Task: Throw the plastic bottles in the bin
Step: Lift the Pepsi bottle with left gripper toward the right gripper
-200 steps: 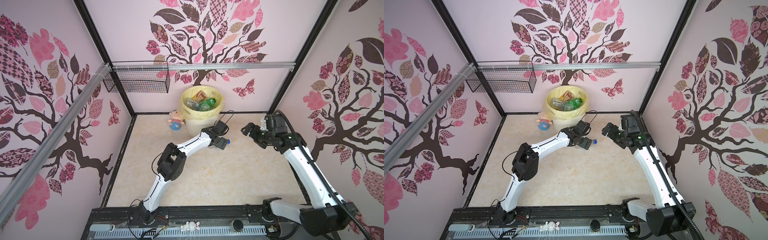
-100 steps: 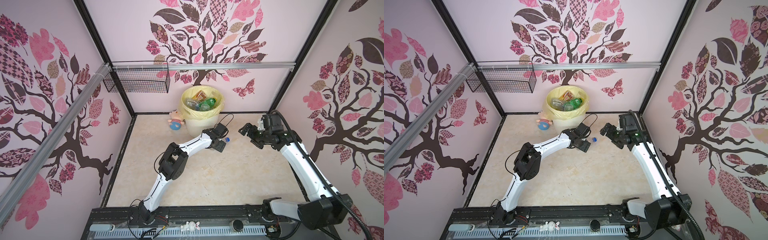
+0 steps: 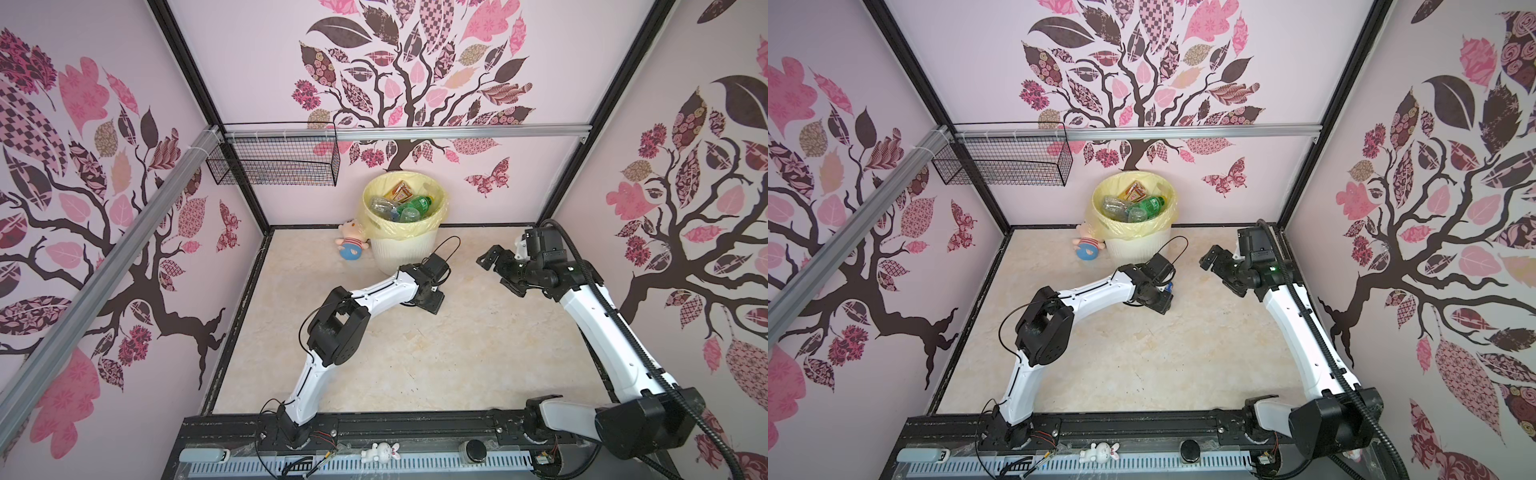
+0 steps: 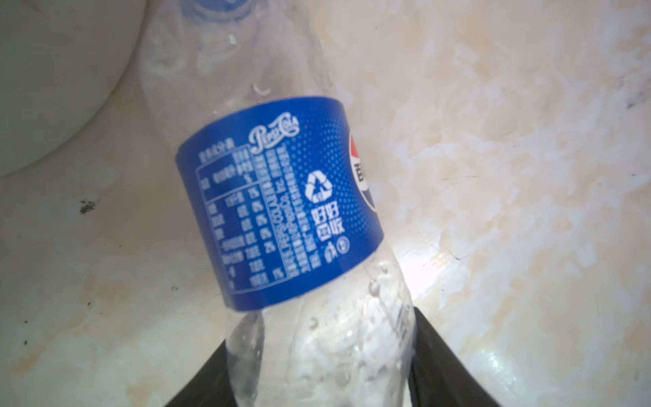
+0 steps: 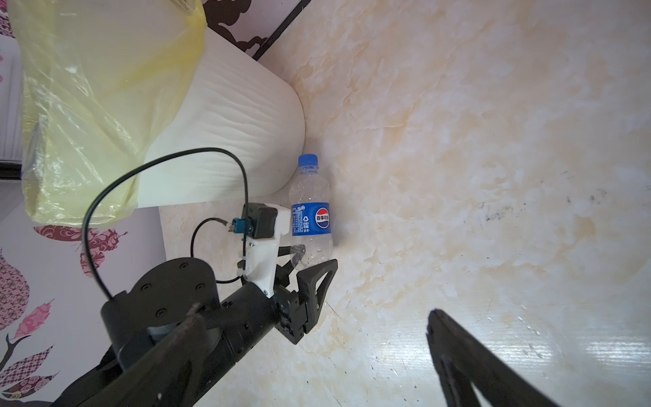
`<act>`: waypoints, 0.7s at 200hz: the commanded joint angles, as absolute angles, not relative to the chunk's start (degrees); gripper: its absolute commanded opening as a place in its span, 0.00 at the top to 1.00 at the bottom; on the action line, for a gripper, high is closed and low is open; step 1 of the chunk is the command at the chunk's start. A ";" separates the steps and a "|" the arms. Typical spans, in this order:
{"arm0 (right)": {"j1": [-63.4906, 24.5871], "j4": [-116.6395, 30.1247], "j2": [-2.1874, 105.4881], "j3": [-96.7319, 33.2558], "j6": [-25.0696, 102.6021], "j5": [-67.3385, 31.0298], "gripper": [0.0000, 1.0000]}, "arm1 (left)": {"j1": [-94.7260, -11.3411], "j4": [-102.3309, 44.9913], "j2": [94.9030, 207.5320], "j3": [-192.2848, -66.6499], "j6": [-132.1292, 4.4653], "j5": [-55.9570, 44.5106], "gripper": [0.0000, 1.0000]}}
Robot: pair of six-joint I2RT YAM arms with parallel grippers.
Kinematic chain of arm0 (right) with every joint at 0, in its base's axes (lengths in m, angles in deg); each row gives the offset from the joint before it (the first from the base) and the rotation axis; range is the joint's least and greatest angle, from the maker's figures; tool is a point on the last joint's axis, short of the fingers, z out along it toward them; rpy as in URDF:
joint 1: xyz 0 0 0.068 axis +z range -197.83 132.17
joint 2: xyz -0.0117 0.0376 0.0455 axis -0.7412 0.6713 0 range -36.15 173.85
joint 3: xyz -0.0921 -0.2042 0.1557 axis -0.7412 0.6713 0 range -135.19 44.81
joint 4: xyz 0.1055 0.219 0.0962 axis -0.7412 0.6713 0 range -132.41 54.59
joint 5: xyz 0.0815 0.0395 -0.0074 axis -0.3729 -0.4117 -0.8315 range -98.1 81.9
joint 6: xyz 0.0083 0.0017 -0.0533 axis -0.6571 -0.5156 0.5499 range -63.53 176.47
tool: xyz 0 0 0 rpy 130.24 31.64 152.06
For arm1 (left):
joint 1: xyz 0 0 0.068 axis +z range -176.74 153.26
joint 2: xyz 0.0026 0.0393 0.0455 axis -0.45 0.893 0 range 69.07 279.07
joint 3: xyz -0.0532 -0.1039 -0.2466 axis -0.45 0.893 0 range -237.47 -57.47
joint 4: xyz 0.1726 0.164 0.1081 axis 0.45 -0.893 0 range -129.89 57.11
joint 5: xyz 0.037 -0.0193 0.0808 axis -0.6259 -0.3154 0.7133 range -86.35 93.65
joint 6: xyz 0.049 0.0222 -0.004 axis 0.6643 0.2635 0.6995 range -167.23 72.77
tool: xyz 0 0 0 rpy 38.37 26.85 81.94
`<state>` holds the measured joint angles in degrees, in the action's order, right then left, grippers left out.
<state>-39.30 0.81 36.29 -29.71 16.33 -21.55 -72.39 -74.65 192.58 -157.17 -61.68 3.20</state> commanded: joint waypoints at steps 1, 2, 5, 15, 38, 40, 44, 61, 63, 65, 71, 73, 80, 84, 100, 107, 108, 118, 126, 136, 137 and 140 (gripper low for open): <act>-39.75 -0.41 35.03 -29.97 16.10 -22.55 0.00 | -72.89 -73.21 187.90 -153.38 -64.76 0.42 0.43; -39.70 -0.49 35.08 -29.93 16.07 -22.58 0.00 | -72.89 -73.09 187.73 -153.23 -64.87 0.23 0.43; -39.73 -0.75 35.12 -29.90 15.88 -22.64 0.00 | -72.89 -72.75 187.25 -152.58 -65.20 -0.10 0.43; -39.75 -1.46 35.17 -29.65 15.47 -22.91 0.00 | -72.89 -71.69 185.38 -150.49 -66.04 -1.31 0.43; -39.73 -2.20 34.87 -28.53 14.63 -23.26 0.00 | -72.82 -69.78 180.79 -146.57 -66.90 -4.73 0.44; -39.72 -2.27 34.76 -28.47 14.63 -23.30 0.00 | -72.80 -69.69 180.28 -146.32 -66.98 -4.97 0.44; -39.75 -2.41 34.61 -28.22 14.63 -23.31 0.00 | -72.88 -69.43 179.40 -145.69 -67.13 -5.53 0.44; -39.75 -2.82 34.42 -27.19 14.45 -23.56 0.00 | -72.77 -67.91 175.83 -143.46 -68.63 -8.03 0.44; -39.70 -2.85 34.40 -27.15 14.45 -23.61 0.00 | -72.72 -67.66 175.44 -143.19 -68.79 -8.30 0.45; -39.74 -2.85 34.40 -27.05 14.45 -23.59 0.00 | -72.71 -67.44 175.01 -142.88 -68.94 -8.50 0.45; -39.75 -2.59 34.59 -26.91 14.39 -23.45 0.00 | -72.58 -66.78 173.77 -142.12 -69.63 -9.40 0.45; -39.73 -2.48 34.66 -26.91 14.31 -23.43 0.00 | -72.57 -66.59 173.41 -141.91 -69.85 -9.72 0.44; -39.73 -2.53 34.86 -26.75 14.11 -23.58 0.00 | -72.50 -65.86 172.09 -141.09 -70.69 -10.69 0.45; -39.68 -2.86 34.86 -26.53 14.02 -23.85 0.00 | -72.36 -65.42 171.34 -140.72 -71.13 -11.21 0.44; -39.10 -4.17 34.86 -25.92 13.85 -24.62 0.00 | -72.11 -63.66 168.74 -138.89 -73.31 -13.65 0.44; -38.41 -4.58 34.86 -25.86 14.00 -24.71 0.00 | -71.94 -63.14 167.87 -138.23 -74.02 -14.90 0.44; -38.29 -4.64 34.91 -25.86 14.01 -24.71 0.00 | -71.93 -63.13 167.73 -138.15 -74.11 -15.07 0.45; -37.16 -5.06 35.12 -26.11 14.23 -25.01 0.00 | -71.73 -62.71 166.46 -137.43 -74.89 -16.53 0.44; -36.38 -5.56 35.34 -26.37 14.22 -25.76 0.00 | -71.51 -62.68 165.41 -136.94 -75.31 -17.59 0.45; -35.60 -6.66 35.36 -26.47 13.90 -27.19 0.00 | -71.33 -62.46 164.12 -136.41 -76.21 -18.33 0.44; -35.57 -6.78 35.38 -26.42 13.82 -27.36 0.00 | -71.32 -62.44 163.97 -136.31 -76.31 -18.42 0.45; -35.30 -7.44 35.29 -26.39 13.60 -27.89 0.00 | -71.24 -62.39 163.58 -136.19 -76.56 -18.82 0.44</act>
